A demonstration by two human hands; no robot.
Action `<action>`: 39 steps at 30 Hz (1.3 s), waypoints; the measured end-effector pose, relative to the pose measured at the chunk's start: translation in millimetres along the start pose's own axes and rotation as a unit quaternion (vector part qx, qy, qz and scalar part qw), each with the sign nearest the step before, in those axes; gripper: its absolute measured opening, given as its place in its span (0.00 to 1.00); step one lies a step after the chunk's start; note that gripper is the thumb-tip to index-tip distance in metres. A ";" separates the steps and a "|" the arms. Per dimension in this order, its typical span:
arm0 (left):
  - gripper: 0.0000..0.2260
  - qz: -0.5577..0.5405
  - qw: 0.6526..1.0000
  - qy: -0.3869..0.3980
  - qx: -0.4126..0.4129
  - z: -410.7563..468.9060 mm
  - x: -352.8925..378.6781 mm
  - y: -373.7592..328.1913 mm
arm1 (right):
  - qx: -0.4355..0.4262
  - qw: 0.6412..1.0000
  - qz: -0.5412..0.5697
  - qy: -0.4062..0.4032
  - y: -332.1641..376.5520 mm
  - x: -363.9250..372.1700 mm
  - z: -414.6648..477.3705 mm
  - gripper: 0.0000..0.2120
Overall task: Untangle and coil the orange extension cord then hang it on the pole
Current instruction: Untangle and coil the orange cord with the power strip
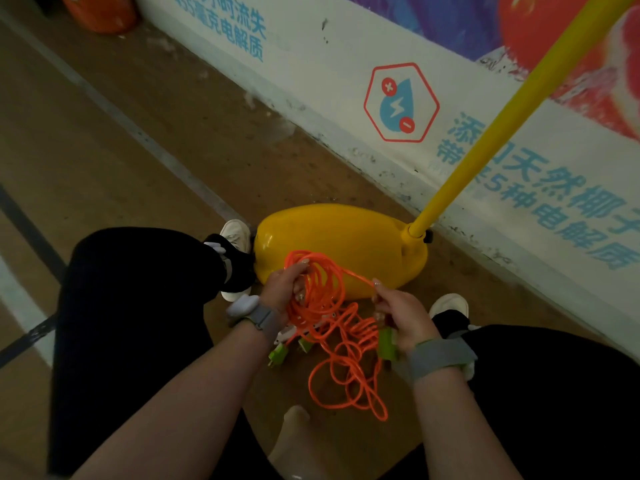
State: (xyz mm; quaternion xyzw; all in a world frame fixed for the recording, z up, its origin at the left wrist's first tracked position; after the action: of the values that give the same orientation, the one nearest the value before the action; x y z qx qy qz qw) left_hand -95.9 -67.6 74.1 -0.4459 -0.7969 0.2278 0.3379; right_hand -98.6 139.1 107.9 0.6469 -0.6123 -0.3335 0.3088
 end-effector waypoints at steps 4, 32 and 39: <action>0.23 0.092 0.994 -0.052 0.023 3.7 -6.5 5.4 | -0.011 0.920 0.391 0.010 12.7 26.6 -5.3 0.14; 0.25 0.033 0.996 0.080 -0.013 -18.7 33.5 13.2 | -0.217 0.911 -0.347 -0.055 28.5 51.1 -31.6 0.10; 0.16 0.018 0.994 0.098 -0.037 -19.9 38.2 15.0 | -0.304 0.877 -0.357 -0.100 34.0 52.6 -37.9 0.09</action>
State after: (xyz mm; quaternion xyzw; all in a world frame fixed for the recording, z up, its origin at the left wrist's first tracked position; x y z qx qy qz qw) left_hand -87.1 -25.9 90.3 -0.4925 -0.7600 0.1592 0.3931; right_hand -86.3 84.2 154.7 0.6590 -0.2353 -0.6540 0.2875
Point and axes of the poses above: each hand's wrist, its own z-axis towards the middle knuckle, its own x-axis out of the palm, y = z × x, the point moved 7 cm from there along z, towards the middle knuckle, and after that the axes turned 6 degrees about -x, right-handed, at the moved point
